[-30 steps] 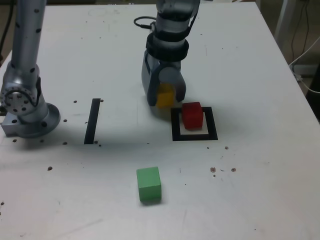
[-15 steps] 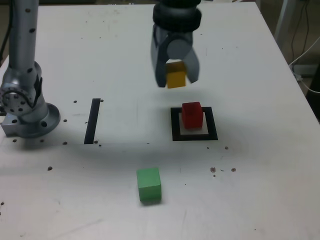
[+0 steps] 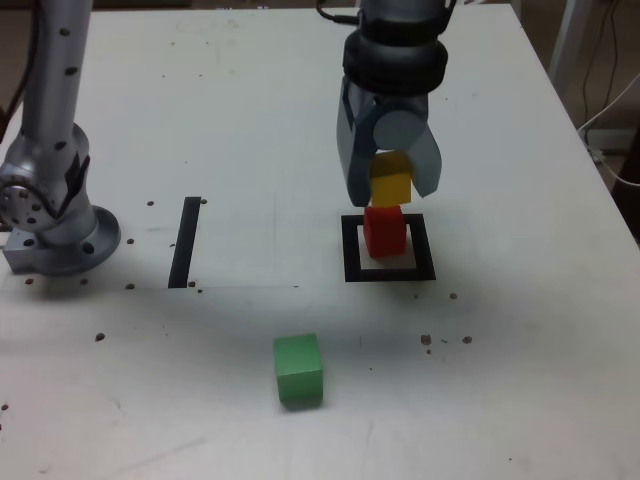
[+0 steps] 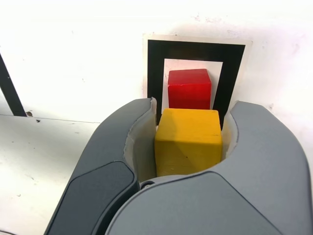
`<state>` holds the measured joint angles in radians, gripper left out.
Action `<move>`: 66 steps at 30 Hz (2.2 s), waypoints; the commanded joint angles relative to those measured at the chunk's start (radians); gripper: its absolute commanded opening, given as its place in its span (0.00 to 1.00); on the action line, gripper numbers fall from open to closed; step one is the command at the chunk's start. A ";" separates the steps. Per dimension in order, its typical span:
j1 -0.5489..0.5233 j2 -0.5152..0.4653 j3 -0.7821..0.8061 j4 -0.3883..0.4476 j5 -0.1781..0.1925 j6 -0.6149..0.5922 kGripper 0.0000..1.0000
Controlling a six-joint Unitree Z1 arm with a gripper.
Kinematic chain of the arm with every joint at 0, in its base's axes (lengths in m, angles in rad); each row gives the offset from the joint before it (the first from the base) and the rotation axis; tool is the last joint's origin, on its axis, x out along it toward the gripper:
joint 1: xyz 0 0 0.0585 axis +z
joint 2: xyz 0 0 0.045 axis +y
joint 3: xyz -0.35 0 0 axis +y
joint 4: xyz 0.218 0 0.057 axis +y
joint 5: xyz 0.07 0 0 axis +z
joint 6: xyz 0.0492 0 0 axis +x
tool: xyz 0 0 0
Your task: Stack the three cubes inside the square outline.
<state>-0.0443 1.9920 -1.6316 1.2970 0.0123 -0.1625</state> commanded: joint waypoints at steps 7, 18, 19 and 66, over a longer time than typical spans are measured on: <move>-0.002 0.029 -0.001 -0.021 0.009 -0.003 0.11; 0.000 0.051 0.029 -0.054 -0.002 -0.014 0.11; 0.001 0.053 0.032 -0.056 -0.002 -0.014 0.11; -0.053 -0.156 0.138 0.013 -0.006 -0.021 1.00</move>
<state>-0.0715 1.8693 -1.5103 1.3055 0.0007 -0.1619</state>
